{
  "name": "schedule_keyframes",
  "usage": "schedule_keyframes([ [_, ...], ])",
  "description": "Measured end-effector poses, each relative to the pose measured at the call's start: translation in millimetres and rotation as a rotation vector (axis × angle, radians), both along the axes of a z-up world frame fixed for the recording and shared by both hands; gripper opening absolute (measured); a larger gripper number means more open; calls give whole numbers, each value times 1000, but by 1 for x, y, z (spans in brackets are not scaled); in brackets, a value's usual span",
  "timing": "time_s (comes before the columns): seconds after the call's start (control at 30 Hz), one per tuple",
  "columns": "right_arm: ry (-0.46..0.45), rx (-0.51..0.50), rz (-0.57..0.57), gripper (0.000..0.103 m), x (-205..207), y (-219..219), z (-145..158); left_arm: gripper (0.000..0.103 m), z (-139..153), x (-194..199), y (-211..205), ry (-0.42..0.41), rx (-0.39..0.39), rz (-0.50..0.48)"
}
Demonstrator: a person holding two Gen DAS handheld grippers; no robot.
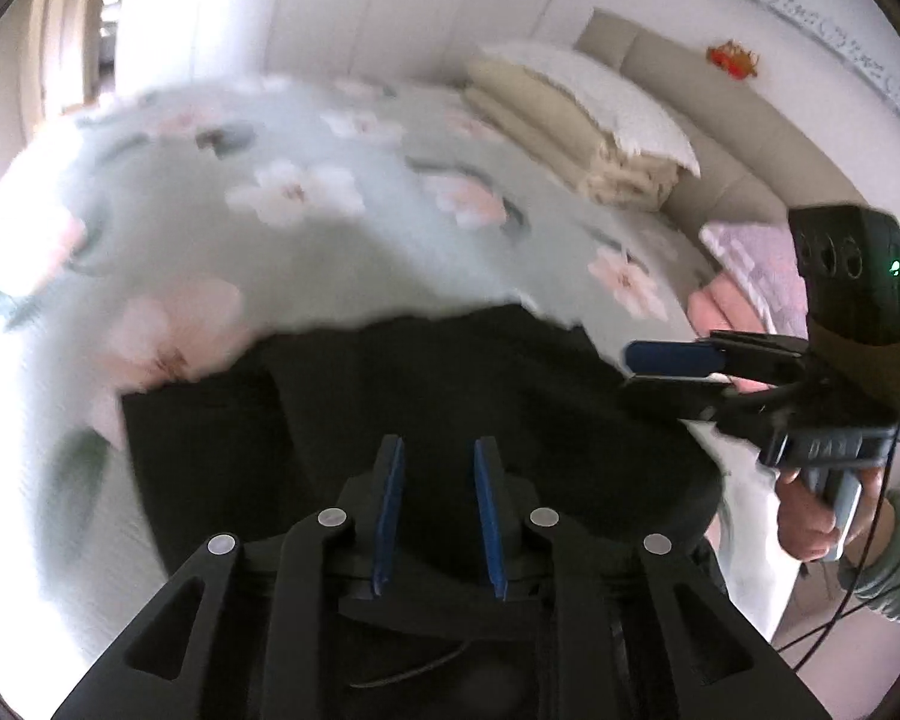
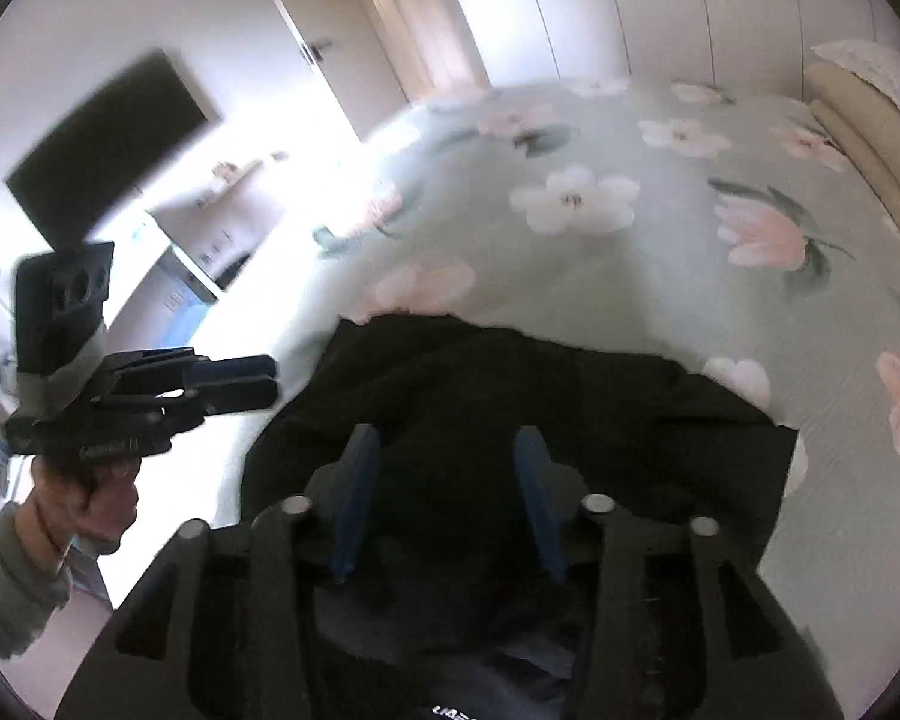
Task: Fold large clothes
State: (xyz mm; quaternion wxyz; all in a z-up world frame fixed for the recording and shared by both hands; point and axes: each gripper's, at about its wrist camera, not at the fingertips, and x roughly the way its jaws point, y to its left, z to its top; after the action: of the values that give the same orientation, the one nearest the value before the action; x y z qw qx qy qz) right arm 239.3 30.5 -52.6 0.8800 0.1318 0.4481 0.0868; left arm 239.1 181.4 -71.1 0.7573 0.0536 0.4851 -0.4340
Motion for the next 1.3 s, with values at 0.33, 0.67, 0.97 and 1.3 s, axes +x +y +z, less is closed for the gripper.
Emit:
schedule_keyframes([
  [0.33,368,-178,26,53,-42,50,-166,23,-139,-56,22,269,109,9],
  [0.67,246,-73,-28,58,-65,43,-111,25,-82,-76,49,259,-34,56],
  [0.97,407,-108,-45,54,-69,49,-171,47,-139,-99,23,338,91,30],
  [1.3,328,66,-80,54,-98,18,-137,44,-102,-126,66,316,10,74],
])
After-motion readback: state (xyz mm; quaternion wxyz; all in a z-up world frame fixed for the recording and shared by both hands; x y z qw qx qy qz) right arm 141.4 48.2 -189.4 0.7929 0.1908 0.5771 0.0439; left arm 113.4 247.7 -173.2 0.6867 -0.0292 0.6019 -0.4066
